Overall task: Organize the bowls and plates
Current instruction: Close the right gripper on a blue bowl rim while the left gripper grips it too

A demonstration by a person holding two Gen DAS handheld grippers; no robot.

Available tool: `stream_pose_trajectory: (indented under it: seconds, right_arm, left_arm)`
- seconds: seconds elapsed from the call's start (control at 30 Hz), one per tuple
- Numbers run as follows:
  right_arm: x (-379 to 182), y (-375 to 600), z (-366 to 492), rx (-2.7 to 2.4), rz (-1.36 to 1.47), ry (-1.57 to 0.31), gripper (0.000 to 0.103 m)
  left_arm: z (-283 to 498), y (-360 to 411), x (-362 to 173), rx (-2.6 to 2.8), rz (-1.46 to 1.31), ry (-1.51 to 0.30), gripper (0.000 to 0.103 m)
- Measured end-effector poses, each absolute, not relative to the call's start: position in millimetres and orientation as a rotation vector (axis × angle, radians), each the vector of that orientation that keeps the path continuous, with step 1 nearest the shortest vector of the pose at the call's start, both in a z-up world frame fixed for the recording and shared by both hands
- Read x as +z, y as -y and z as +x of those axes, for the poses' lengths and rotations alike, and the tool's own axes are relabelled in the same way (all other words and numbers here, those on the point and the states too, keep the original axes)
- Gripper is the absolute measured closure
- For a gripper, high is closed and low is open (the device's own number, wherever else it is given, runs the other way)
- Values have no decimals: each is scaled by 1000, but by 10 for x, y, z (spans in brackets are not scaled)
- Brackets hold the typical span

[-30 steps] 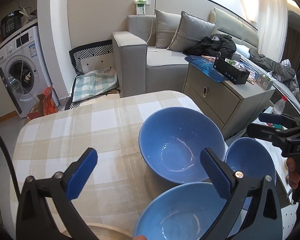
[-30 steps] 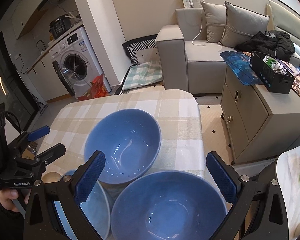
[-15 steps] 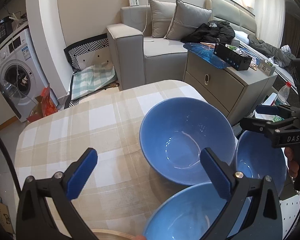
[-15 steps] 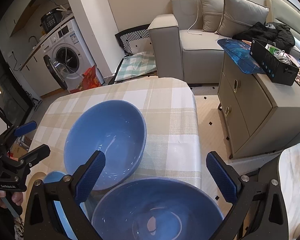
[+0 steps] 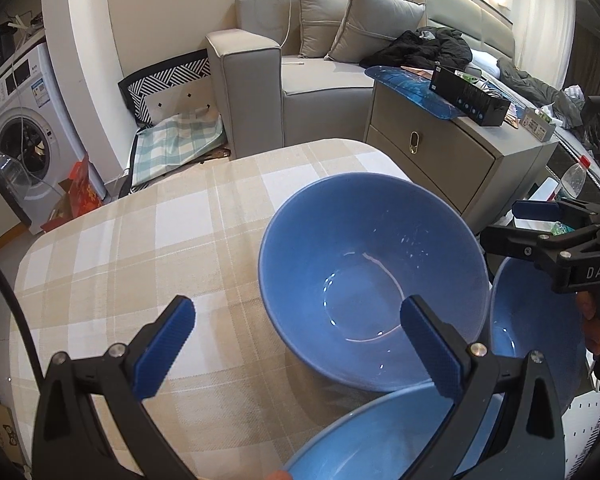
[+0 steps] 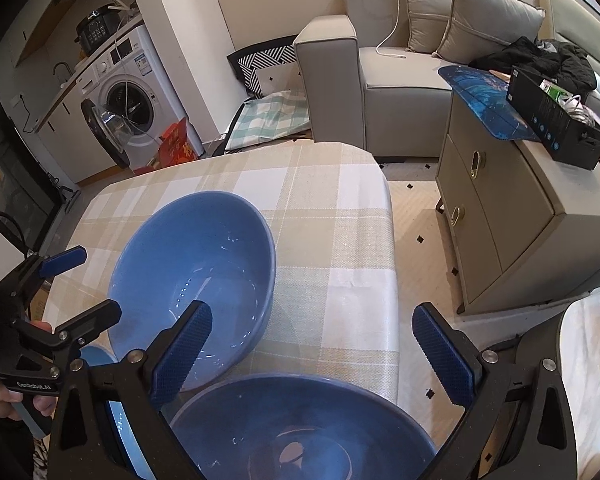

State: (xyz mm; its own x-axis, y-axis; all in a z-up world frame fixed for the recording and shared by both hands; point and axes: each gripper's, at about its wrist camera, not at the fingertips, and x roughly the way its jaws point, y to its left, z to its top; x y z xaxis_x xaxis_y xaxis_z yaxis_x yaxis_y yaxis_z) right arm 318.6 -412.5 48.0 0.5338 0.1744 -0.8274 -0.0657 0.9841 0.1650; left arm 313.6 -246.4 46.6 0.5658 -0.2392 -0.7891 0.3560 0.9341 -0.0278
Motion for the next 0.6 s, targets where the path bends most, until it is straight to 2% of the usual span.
stream_pose_trajectory:
  seconds: [0.2,0.33,0.4,0.47,0.53,0.6]
  right_arm:
    - [402,4033,3285,165,123,-1023,2]
    - [332,3985,3359,169,137,-1045,7]
    - [290,3961,3396,166,140,-1061,13]
    - [251,3952,3429,170,154,-1077,23]
    - [219,3948,3452,168,166,-1084,27]
    - [194,3942,3471,164,177,-1090,33]
  left_arm:
    - [3208,2392,409,-318,128,-927,0]
    - [3266,2340,365,-302,116,-938,0]
    - [3299,2307,332,-294,102,-947,0]
    - [3331,2283,298,-290,90,-965,3]
    - [3361,2255,274,-293,71,-983,9]
    - [3371,2245,258,-302,66,-994,10]
